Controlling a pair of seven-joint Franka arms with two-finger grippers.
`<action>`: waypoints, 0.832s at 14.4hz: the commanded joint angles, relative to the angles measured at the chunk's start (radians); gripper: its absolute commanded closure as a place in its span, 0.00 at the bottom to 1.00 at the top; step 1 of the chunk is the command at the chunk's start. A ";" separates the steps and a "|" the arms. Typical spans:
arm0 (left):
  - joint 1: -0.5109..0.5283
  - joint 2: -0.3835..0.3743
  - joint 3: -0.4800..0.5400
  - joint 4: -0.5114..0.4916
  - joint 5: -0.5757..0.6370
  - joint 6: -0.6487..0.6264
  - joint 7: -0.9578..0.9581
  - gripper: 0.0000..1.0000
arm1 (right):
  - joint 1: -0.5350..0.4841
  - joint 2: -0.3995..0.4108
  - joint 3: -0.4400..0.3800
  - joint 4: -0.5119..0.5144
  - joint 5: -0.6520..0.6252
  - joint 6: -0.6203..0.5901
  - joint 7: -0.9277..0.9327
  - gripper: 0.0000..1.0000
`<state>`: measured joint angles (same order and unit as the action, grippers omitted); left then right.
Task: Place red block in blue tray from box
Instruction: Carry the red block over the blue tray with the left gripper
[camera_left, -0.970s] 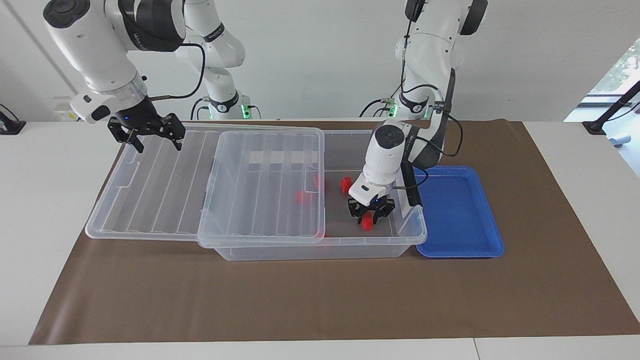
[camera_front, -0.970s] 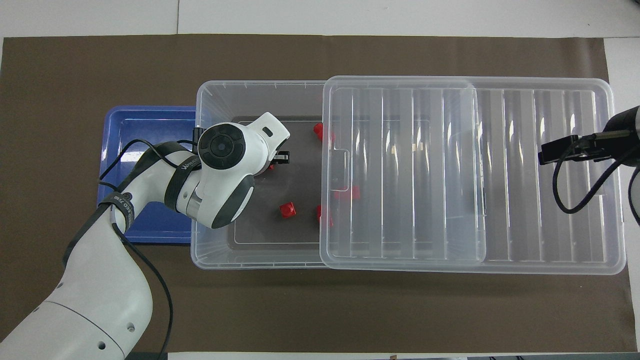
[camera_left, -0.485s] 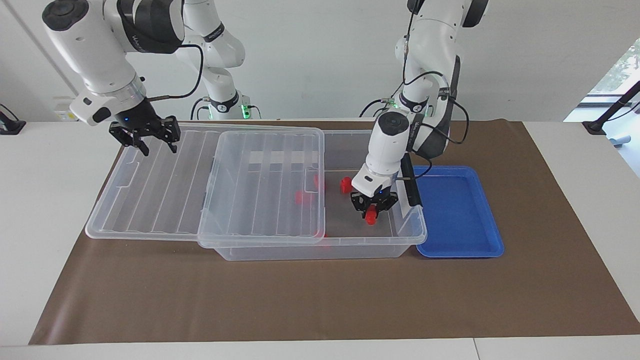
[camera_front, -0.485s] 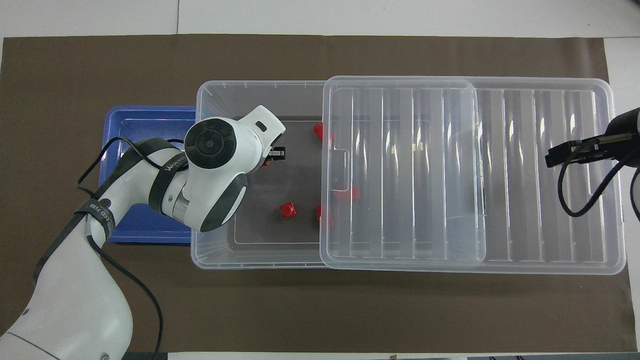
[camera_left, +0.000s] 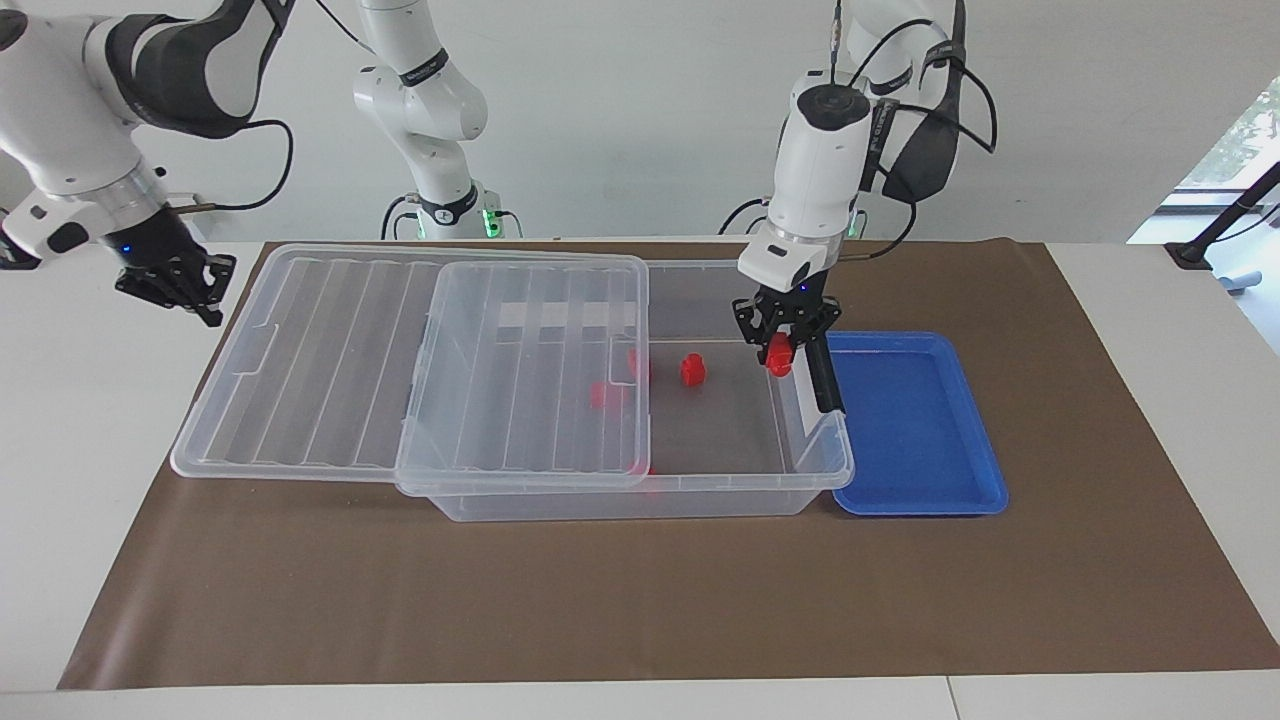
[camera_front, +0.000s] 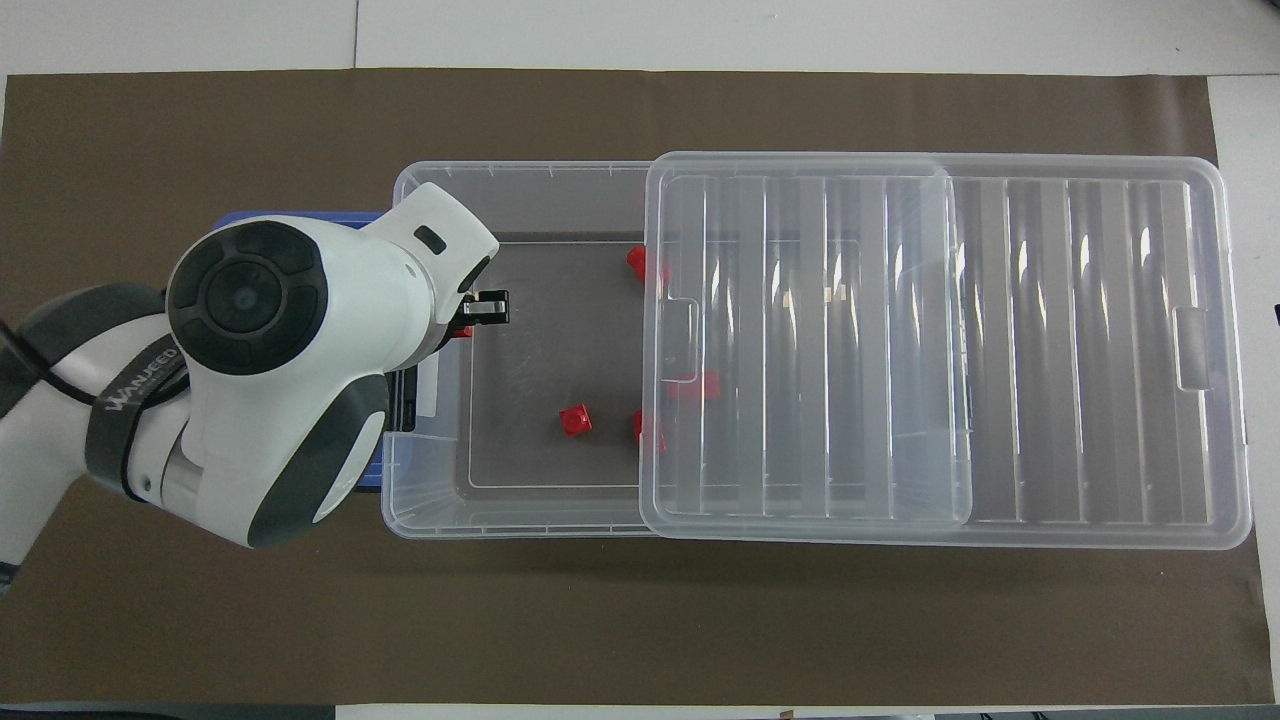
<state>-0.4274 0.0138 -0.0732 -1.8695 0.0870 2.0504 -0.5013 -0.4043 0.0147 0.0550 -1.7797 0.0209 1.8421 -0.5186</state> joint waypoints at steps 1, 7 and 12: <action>0.061 -0.046 0.006 -0.014 -0.012 -0.056 0.103 1.00 | -0.056 0.050 0.012 -0.023 0.019 0.068 -0.080 1.00; 0.249 -0.034 0.007 -0.075 -0.082 0.000 0.439 1.00 | -0.030 0.050 0.019 -0.095 0.019 0.134 -0.035 1.00; 0.334 0.060 0.007 -0.190 -0.082 0.235 0.549 1.00 | 0.034 0.045 0.022 -0.102 0.019 0.120 0.052 1.00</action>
<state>-0.1180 0.0438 -0.0586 -2.0194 0.0214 2.2079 0.0037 -0.3905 0.0840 0.0714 -1.8549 0.0224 1.9613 -0.4974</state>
